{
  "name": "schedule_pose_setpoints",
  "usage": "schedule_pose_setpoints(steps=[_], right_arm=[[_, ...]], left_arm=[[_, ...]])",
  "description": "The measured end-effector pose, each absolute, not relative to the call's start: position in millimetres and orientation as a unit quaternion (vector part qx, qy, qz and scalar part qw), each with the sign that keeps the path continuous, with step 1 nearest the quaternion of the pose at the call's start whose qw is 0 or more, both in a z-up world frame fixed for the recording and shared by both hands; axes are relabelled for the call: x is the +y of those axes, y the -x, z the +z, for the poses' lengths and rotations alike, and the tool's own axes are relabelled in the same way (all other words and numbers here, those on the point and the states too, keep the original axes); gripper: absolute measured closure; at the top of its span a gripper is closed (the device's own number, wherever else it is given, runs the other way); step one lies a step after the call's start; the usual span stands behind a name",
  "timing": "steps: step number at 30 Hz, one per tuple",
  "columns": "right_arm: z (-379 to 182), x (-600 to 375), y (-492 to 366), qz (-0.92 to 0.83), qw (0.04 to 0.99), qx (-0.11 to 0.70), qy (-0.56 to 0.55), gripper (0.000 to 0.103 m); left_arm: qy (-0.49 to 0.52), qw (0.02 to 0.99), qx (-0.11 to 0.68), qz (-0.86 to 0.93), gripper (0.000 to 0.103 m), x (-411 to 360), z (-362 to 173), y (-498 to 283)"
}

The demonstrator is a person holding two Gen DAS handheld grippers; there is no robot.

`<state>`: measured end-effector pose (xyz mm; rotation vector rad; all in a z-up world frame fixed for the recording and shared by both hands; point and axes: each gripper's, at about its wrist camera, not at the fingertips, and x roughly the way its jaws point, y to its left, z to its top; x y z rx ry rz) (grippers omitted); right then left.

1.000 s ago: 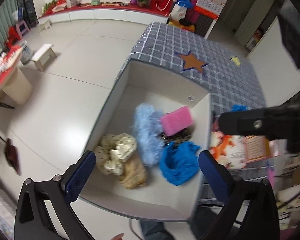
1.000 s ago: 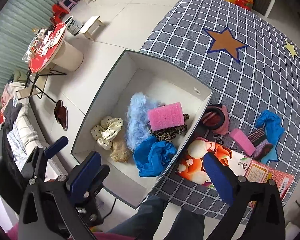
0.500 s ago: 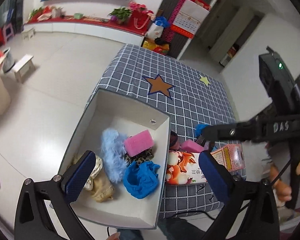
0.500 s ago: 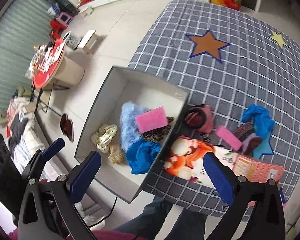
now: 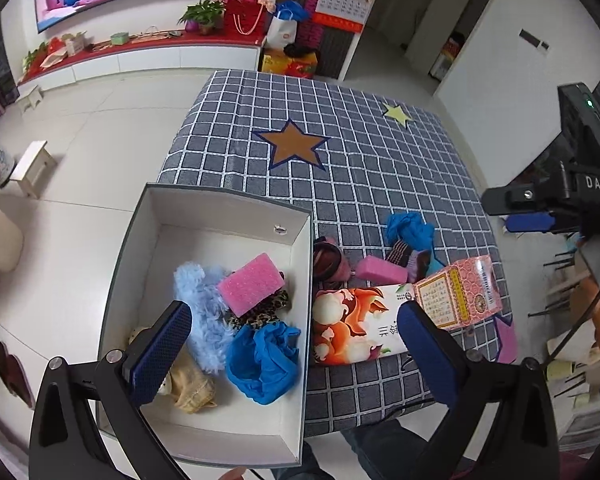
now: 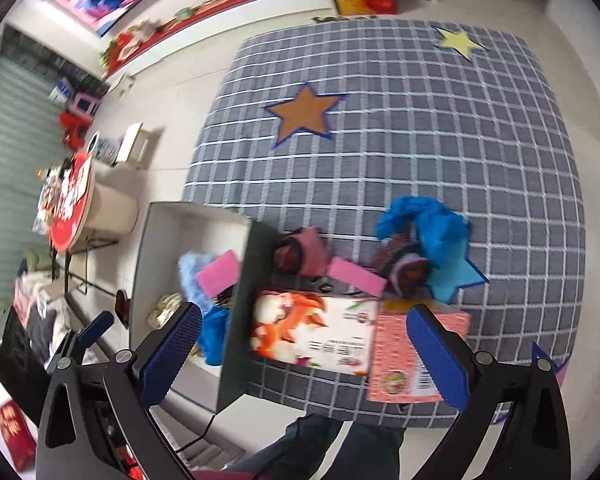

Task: Organize soft objects
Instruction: 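Move both open tools back over the remaining items on the bed, then grasp the blue plastic cloth with the right tool while the left tool grasps another pink foam block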

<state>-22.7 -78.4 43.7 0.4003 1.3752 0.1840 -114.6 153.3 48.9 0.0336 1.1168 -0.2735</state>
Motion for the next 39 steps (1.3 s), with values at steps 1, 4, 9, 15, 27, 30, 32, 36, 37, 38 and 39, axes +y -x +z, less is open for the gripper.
schedule_pose_setpoints(steps=[1,4,9,15,27,30,32,36,37,38,39], right_arm=[[40,-87,23,0.078,0.748,0.631,-0.189,0.000],[33,-106,25,0.066,0.744,0.634,-0.199,0.000],[23,-136,24,0.049,0.736,0.641,-0.214,0.000],[11,-162,21,0.037,0.728,0.648,-0.220,0.000],[-37,-198,1,0.024,0.696,0.683,-0.222,0.000],[-56,-199,-9,0.027,0.683,0.698,-0.214,0.000],[-71,-197,-18,0.034,0.674,0.709,-0.204,0.000],[-98,-190,-38,0.046,0.660,0.727,-0.185,0.000],[-106,-188,-44,0.049,0.656,0.732,-0.178,0.000],[-115,-185,-51,0.054,0.651,0.737,-0.171,0.000],[-122,-182,-56,0.058,0.647,0.742,-0.166,0.000]], left_arm=[[-0.018,0.838,0.530,-0.129,0.000,151,48,112],[-0.027,0.834,0.536,-0.126,0.000,142,43,105],[-0.041,0.829,0.542,-0.131,0.000,123,39,95],[-0.059,0.822,0.549,-0.136,0.000,100,32,81],[-0.105,0.799,0.574,-0.142,0.000,63,8,54],[-0.128,0.791,0.580,-0.145,0.000,50,-1,45],[-0.138,0.784,0.588,-0.145,0.000,41,-8,35],[-0.145,0.778,0.594,-0.143,0.000,30,-15,23],[-0.146,0.776,0.596,-0.143,0.000,28,-17,21],[-0.150,0.773,0.600,-0.142,0.000,25,-20,18],[-0.154,0.770,0.603,-0.141,0.000,23,-23,17]])
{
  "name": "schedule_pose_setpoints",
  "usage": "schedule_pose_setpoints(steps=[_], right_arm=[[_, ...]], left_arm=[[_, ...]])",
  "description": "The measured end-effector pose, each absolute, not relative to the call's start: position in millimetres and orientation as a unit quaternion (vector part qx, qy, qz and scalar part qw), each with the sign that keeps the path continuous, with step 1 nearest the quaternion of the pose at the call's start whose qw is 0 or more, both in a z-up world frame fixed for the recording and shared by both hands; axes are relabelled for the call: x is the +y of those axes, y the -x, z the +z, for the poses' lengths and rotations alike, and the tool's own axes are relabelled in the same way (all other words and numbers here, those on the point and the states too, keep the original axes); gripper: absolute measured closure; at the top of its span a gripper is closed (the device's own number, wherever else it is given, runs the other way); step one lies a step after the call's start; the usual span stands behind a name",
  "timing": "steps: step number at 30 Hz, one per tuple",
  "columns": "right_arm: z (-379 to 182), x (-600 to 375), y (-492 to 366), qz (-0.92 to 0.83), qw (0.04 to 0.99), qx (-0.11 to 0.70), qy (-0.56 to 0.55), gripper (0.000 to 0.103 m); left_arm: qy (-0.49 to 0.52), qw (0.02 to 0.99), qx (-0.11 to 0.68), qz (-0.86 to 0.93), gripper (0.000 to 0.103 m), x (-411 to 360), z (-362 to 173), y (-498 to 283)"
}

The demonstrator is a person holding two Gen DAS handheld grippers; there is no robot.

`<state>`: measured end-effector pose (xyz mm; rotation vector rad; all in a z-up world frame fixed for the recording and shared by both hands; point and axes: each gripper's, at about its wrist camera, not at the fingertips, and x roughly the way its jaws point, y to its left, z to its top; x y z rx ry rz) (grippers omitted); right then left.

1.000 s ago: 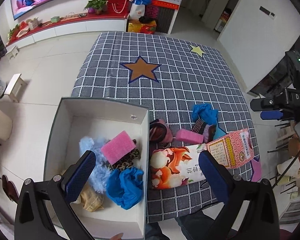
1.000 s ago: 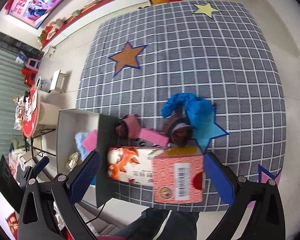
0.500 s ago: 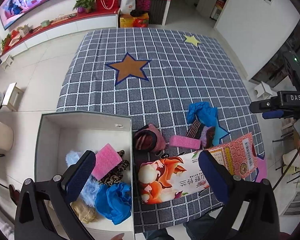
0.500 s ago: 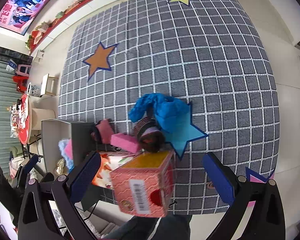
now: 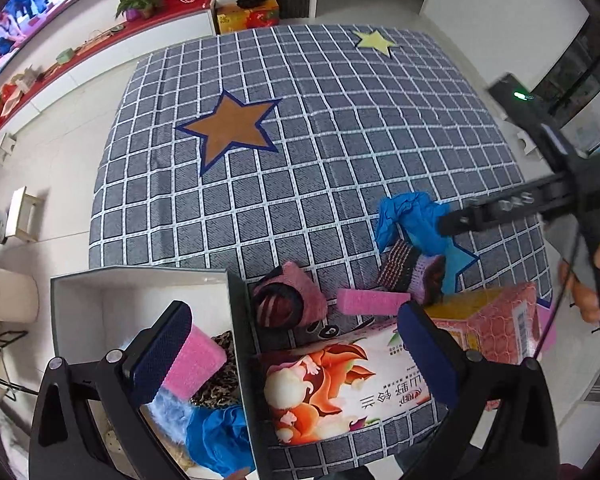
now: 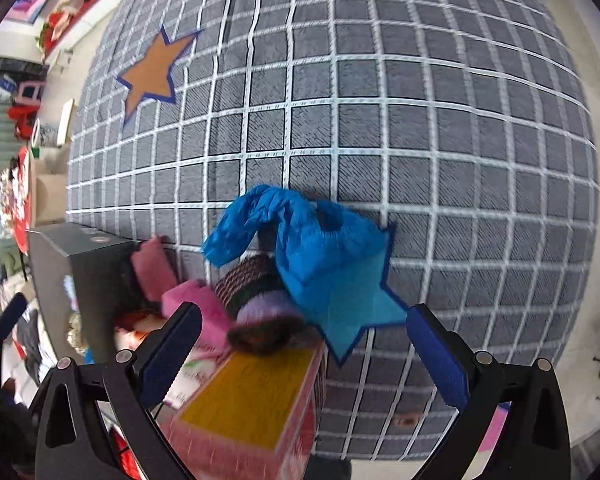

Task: Organize soft objects
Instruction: 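Grasp the blue plastic cloth with the right tool while the left tool grasps another pink foam block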

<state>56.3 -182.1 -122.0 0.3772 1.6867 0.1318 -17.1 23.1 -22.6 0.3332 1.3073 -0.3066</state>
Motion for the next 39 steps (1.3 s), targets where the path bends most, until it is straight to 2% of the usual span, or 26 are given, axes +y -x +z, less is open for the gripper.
schedule_pose_setpoints(steps=[5,12,21,26,33,39], right_arm=[[-152,-164,-79,0.080,0.633,0.759,-0.127,0.000],[-184,-152,-90,0.054,0.634,0.772,-0.018,0.000],[-201,-222,-75,-0.003,0.627,0.776,-0.070,0.000],[-198,-249,-66,-0.016,0.638,0.767,-0.073,0.000],[-193,-331,-53,-0.106,0.644,0.753,-0.085,0.000],[-169,-394,-18,-0.142,0.650,0.722,-0.187,0.000]], left_arm=[[-0.189,0.748,0.621,-0.142,0.000,10,-45,13],[-0.319,0.684,0.628,-0.190,0.000,-21,-93,15],[-0.384,0.588,0.666,-0.253,0.000,-46,-149,3],[-0.419,0.602,0.644,-0.218,0.000,-58,-168,-17],[-0.330,0.692,0.633,-0.104,0.000,-37,-143,-99],[-0.215,0.694,0.674,-0.132,0.000,-17,-110,-100]])
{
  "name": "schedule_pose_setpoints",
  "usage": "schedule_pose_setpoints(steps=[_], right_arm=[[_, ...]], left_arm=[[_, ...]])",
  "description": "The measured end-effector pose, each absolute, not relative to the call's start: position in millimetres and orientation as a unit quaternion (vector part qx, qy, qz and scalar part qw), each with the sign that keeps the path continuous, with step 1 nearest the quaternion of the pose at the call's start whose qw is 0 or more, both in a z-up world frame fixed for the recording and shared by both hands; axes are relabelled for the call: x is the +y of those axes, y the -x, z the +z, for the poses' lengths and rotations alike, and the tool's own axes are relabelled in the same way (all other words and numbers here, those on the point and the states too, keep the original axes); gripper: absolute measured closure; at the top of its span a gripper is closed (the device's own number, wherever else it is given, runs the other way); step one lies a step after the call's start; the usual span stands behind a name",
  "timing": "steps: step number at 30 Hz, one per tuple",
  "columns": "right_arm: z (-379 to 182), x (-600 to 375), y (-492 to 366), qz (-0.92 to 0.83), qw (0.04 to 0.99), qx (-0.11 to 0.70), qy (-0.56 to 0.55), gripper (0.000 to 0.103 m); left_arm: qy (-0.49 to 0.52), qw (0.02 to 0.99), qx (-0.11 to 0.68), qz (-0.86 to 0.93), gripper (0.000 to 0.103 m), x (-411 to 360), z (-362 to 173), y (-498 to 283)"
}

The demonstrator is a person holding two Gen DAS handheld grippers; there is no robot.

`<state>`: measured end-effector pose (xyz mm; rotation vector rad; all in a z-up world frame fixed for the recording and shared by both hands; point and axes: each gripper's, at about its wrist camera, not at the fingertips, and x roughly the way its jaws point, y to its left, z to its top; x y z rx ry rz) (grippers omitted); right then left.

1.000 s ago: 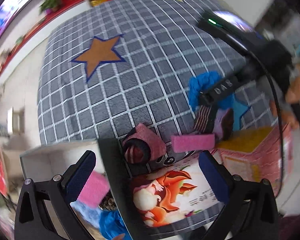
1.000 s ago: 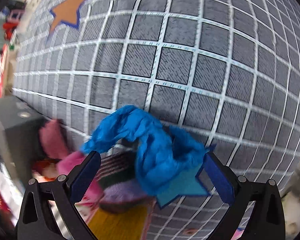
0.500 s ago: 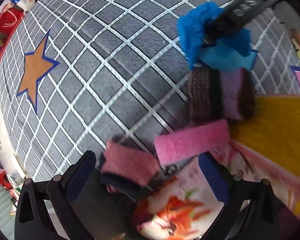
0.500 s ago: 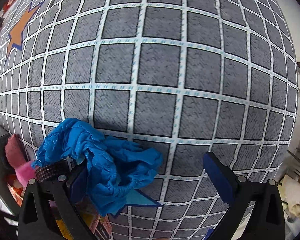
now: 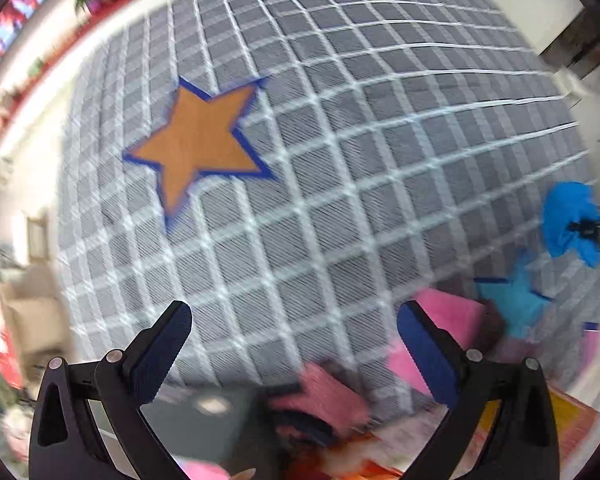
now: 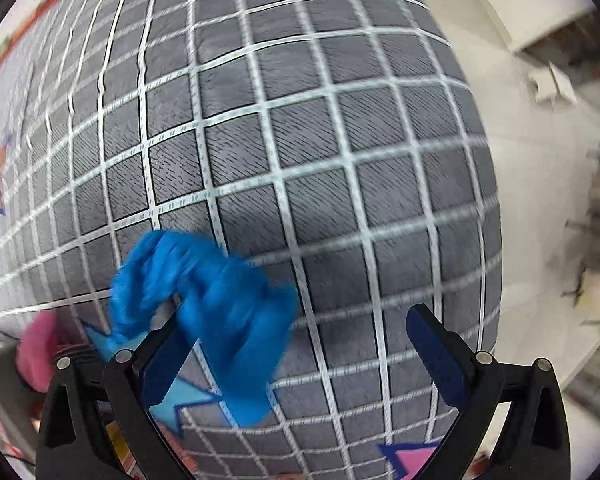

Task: Organize soft objects
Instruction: 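Grasp the blue plastic cloth with the right tool while the left tool grasps another pink foam block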

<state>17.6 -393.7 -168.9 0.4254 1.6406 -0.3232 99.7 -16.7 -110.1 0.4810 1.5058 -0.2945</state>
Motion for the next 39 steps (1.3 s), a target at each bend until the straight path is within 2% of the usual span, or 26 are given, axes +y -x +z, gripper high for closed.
schedule_pose_setpoints(steps=[4,11,13,15,20,26,29,34,39], right_arm=[[-173,-407,12,-0.135,0.636,0.726,-0.224,0.000],[-174,-400,44,-0.110,0.634,0.732,-0.224,0.000],[-169,-393,47,-0.111,0.639,0.728,-0.222,0.000],[-161,-371,25,-0.115,0.646,0.721,-0.221,0.000],[-153,-392,-10,-0.119,0.665,0.708,-0.206,0.000],[-159,-420,-77,-0.114,0.665,0.711,-0.197,0.000],[-169,-411,-102,-0.109,0.663,0.717,-0.186,0.000],[-203,-402,-131,-0.106,0.655,0.731,-0.162,0.000],[-201,-413,-136,-0.107,0.667,0.719,-0.167,0.000]], left_arm=[[-0.200,0.669,0.696,-0.167,0.000,-29,-117,-70],[-0.312,0.640,0.676,-0.188,0.000,-58,-146,-33],[-0.310,0.657,0.665,-0.176,0.000,-56,-144,-41],[-0.292,0.681,0.655,-0.147,0.000,-44,-135,-63],[-0.262,0.718,0.641,-0.079,0.000,-7,-110,-97],[-0.203,0.730,0.649,-0.074,0.000,19,-103,-102],[-0.223,0.717,0.654,-0.085,0.000,-16,-105,-81],[-0.215,0.703,0.673,-0.080,0.000,-42,-138,-71],[-0.204,0.698,0.683,-0.073,0.000,-54,-157,-61]])
